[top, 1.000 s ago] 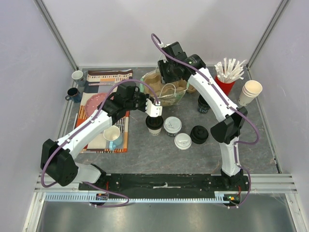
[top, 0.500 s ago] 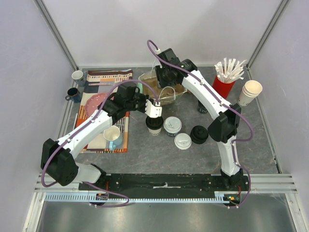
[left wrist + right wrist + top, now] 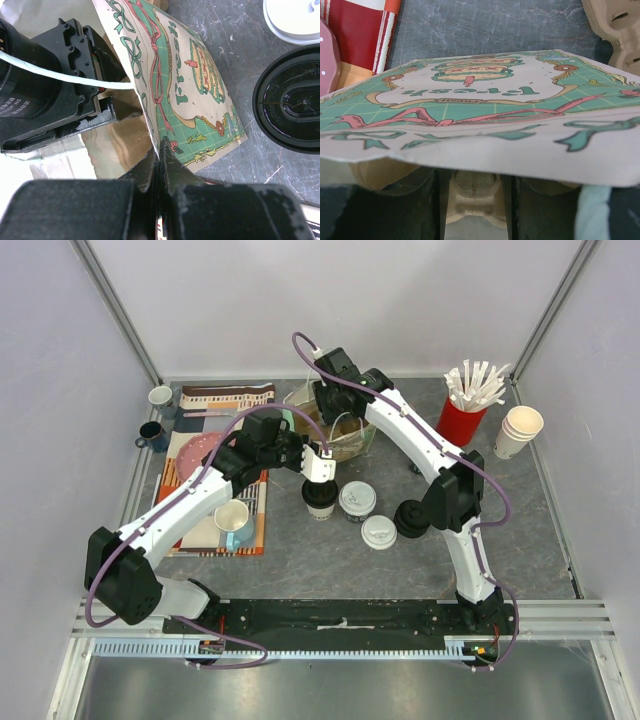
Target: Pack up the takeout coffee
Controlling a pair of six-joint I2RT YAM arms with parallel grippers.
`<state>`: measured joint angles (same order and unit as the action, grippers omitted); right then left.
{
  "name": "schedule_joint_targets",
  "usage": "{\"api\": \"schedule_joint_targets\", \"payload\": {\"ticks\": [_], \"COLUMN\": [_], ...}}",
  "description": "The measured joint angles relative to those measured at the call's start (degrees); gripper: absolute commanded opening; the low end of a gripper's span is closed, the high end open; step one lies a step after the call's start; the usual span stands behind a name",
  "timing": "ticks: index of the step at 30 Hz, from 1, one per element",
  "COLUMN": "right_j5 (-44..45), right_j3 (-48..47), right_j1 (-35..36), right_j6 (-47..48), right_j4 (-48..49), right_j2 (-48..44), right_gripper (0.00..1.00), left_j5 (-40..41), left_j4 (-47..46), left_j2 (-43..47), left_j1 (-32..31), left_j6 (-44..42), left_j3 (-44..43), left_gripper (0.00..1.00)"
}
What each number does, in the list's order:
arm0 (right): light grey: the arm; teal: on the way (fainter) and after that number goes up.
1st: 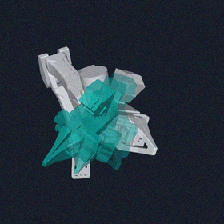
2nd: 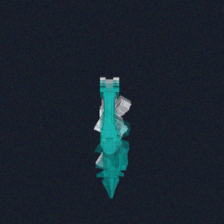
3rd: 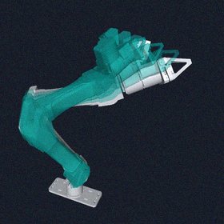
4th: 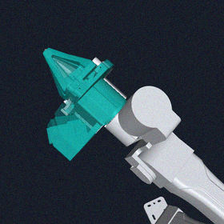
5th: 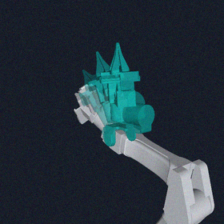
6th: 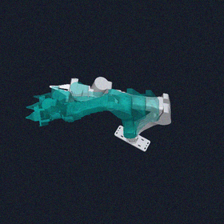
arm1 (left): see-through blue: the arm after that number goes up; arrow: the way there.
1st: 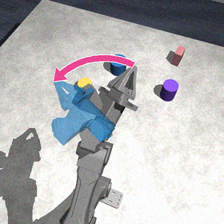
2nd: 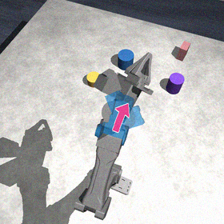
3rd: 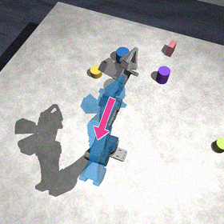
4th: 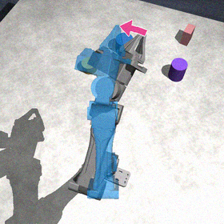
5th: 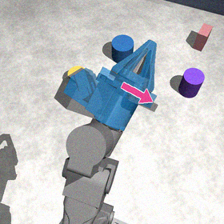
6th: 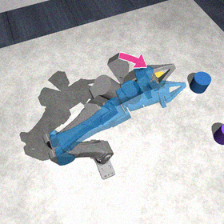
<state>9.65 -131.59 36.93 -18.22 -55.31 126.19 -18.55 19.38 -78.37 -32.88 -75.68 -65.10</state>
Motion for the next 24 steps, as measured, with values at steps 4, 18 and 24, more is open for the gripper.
{"api": "schedule_joint_targets", "payload": {"ticks": [4, 18, 24], "right_j5": [0.35, -3.8, -5.31], "right_j3": [0.26, 0.44, 0.61], "right_j1": [0.07, 0.09, 0.09], "right_j6": [0.94, 3.69, 3.63], "right_j4": [0.52, 1.68, 2.73], "right_j2": [-0.02, -5.03, -8.11], "right_gripper": [0.54, 0.98, 0.98], "left_j5": [0.0, -0.04, -0.04], "left_j4": [0.02, 0.46, 1.62], "left_j2": [0.0, 0.0, 0.0], "left_j1": [0.0, 0.0, 0.0], "left_j6": [0.04, 0.85, 2.1], "left_j3": [-0.31, -1.75, -2.47], "left_gripper": [0.02, 0.02, 0.02]}}
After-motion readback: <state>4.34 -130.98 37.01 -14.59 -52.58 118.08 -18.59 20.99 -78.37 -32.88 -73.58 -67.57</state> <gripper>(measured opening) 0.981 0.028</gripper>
